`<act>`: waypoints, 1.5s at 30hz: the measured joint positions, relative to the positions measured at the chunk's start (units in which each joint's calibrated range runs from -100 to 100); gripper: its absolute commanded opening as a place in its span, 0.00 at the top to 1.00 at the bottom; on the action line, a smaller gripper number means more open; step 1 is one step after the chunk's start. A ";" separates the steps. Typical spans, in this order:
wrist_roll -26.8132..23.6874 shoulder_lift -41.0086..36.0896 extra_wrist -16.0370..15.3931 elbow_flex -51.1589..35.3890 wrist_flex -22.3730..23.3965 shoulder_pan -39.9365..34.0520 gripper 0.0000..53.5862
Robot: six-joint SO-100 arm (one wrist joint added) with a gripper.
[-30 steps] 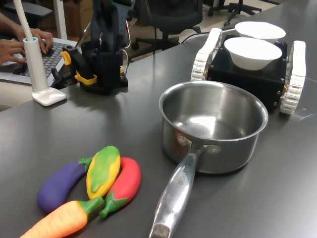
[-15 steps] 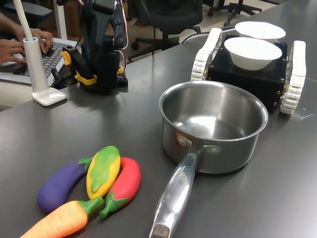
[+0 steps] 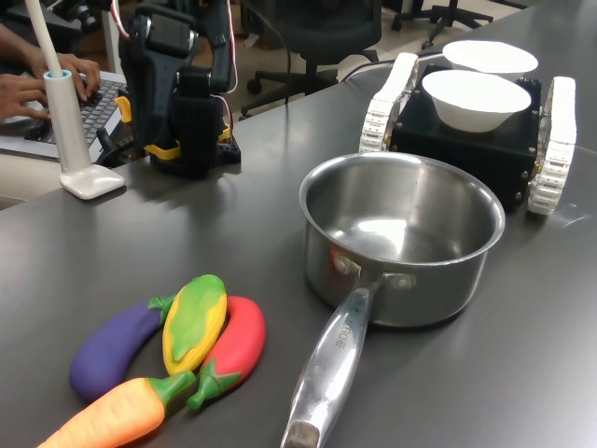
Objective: Pick up the brinjal and place them in the pan
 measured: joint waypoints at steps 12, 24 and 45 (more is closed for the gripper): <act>4.40 5.56 -2.66 0.00 -4.59 8.25 0.50; 10.11 16.16 -8.45 -4.16 -8.07 14.52 0.40; 16.02 31.65 -13.77 -11.04 -8.92 19.47 0.37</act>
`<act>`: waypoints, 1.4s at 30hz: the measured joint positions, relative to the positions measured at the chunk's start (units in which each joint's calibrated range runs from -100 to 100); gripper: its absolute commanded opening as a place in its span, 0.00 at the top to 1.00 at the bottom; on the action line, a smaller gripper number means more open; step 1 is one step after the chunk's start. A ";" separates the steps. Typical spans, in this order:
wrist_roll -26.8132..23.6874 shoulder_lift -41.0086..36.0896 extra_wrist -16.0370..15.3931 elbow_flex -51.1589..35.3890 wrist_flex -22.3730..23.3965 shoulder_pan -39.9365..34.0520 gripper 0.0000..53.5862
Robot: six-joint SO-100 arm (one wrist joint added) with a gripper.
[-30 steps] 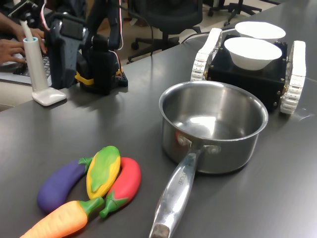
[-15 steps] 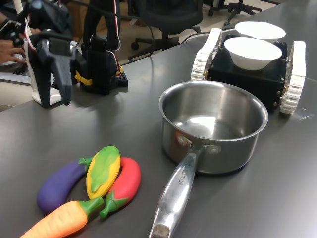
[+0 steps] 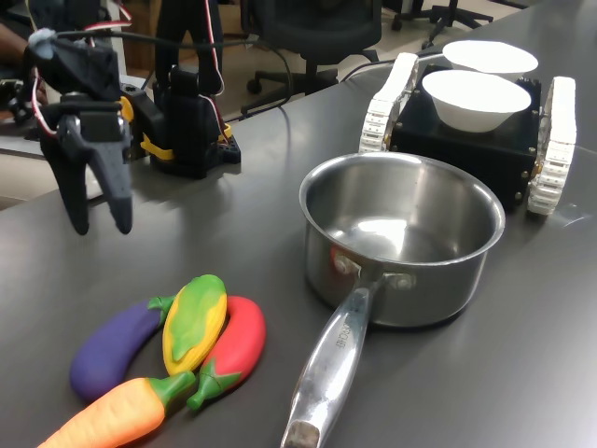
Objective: Pick up the brinjal and place them in the pan
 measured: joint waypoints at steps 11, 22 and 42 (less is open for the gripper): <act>0.29 9.76 0.00 -5.97 -1.78 1.76 0.38; -0.15 16.75 0.00 -10.14 -2.29 1.76 0.38; -3.57 23.40 0.00 -13.94 -3.82 -5.94 0.38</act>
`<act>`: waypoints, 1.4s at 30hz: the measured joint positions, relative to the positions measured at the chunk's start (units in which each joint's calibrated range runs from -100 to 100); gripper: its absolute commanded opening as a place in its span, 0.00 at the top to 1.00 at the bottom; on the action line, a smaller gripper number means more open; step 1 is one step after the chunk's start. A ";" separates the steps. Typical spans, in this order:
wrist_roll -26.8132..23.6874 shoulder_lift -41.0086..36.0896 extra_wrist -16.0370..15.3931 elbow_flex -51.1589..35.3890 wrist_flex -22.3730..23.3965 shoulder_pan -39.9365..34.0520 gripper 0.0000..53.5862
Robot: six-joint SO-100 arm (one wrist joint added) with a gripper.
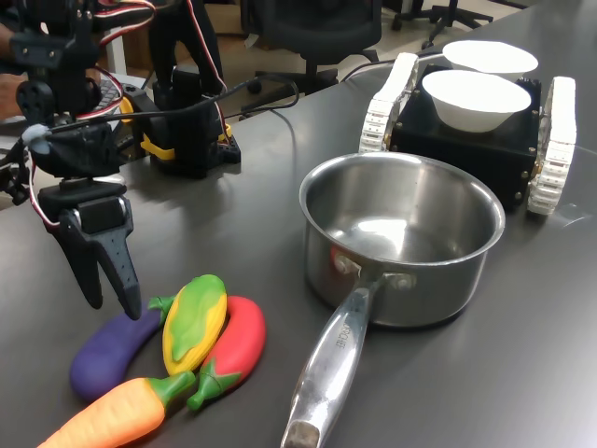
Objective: Pick up the brinjal and place them in the pan
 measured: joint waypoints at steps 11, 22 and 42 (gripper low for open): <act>-0.63 2.19 0.00 0.72 -2.21 0.11 0.39; -2.54 4.63 0.00 2.53 -4.67 -0.77 0.48; -6.11 9.18 11.94 -4.71 -2.04 -8.69 0.70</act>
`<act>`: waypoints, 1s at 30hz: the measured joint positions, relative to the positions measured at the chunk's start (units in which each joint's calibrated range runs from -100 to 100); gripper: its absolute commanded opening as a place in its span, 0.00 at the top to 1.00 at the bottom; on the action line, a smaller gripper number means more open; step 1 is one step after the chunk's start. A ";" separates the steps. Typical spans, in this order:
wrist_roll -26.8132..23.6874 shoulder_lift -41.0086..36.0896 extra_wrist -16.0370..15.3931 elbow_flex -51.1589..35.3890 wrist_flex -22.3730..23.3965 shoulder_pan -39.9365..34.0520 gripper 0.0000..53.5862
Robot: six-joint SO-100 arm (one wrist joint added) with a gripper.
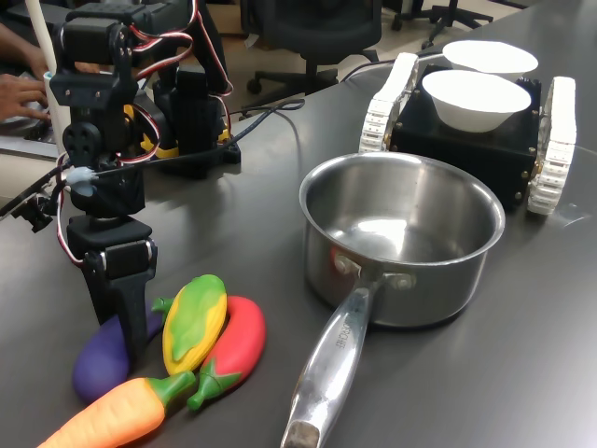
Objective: Pick up the brinjal and place them in the pan
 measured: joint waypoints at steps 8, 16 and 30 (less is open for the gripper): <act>0.68 -0.17 -0.09 0.18 0.00 -0.11 1.00; 0.68 -2.19 -0.09 2.90 -1.36 -0.33 1.00; 0.15 -6.23 -1.56 8.69 -3.65 -0.11 1.00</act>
